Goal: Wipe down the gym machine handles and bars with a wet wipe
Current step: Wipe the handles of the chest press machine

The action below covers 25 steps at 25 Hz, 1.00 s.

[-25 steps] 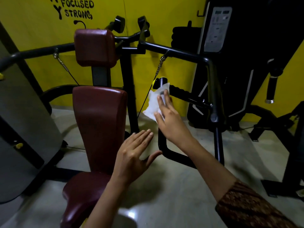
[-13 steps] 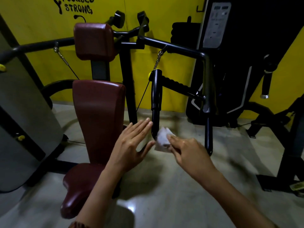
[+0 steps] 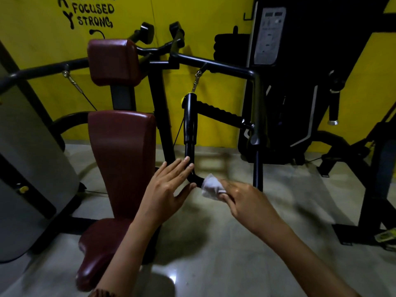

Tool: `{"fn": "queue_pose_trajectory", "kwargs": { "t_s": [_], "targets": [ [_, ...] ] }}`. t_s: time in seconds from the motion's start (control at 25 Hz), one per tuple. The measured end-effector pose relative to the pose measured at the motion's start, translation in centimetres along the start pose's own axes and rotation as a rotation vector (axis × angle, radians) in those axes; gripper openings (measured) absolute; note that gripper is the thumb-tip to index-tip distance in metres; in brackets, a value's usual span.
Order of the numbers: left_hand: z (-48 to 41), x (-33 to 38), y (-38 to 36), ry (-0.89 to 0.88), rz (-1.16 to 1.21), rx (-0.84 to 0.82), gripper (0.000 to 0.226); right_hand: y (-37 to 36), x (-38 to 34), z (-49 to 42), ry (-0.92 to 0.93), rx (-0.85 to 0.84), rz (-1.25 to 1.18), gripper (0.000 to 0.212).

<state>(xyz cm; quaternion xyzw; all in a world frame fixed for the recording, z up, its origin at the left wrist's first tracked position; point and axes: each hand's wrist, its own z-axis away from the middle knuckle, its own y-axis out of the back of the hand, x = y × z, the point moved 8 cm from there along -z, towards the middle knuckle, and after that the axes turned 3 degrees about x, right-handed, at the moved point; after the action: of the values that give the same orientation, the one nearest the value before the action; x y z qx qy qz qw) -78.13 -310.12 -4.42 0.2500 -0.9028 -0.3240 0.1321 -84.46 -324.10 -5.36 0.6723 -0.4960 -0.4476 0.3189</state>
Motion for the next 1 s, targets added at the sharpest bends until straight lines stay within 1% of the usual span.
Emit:
{"fn": "queue_pose_trajectory", "kwargs": {
  "t_s": [0.04,0.12,0.16,0.24,0.36,0.44,0.56,0.6,0.68,0.76,0.84,0.88,0.96,1.0],
  "targets": [
    [-0.1,0.0,0.1,-0.002,-0.007,0.008,0.053,-0.5,-0.3,-0.2,0.035,0.011,0.056,0.029],
    [-0.1,0.0,0.2,-0.001,-0.003,0.032,0.052,-1.5,-1.2,-0.9,0.102,0.112,0.113,0.039],
    [0.0,0.2,0.2,0.001,0.002,0.045,0.051,-1.9,-1.6,-1.0,0.128,0.155,0.100,0.044],
    [0.2,0.9,-0.1,-0.013,-0.014,0.062,0.048,-2.0,-1.7,-0.5,0.176,0.189,0.065,0.046],
    [0.3,1.7,-0.7,-0.050,-0.039,0.072,0.043,-1.1,0.6,2.0,0.164,0.205,0.065,0.051],
    [0.3,1.8,-0.8,-0.039,-0.042,0.085,0.042,-0.1,2.6,3.7,0.189,0.256,0.093,0.046],
    [0.5,1.8,-0.8,-0.034,-0.044,0.082,0.042,0.6,4.7,5.1,0.190,0.264,0.120,0.052],
    [0.5,1.8,-0.8,-0.034,-0.041,0.074,0.043,0.6,4.6,5.2,0.163,0.284,0.126,0.052],
    [0.4,1.8,-0.9,-0.028,-0.034,0.069,0.044,0.0,3.6,4.9,0.112,0.320,0.112,0.043],
    [0.4,1.9,-0.8,-0.029,-0.026,0.075,0.044,-0.6,2.7,4.2,0.123,0.290,0.116,0.036],
    [0.3,1.9,-0.7,-0.037,-0.026,0.074,0.045,-0.6,3.2,3.8,0.156,0.259,0.114,0.033],
    [0.3,1.9,-0.7,-0.040,-0.026,0.069,0.046,-0.5,4.0,3.6,0.131,0.227,0.078,0.037],
    [0.3,1.9,-0.7,-0.032,-0.017,0.066,0.047,-0.6,5.9,3.2,0.009,0.155,-0.002,0.063],
    [0.2,1.8,-0.8,-0.025,-0.012,0.067,0.046,-0.8,6.7,2.9,-0.053,0.128,-0.048,0.072]
  ]
}}
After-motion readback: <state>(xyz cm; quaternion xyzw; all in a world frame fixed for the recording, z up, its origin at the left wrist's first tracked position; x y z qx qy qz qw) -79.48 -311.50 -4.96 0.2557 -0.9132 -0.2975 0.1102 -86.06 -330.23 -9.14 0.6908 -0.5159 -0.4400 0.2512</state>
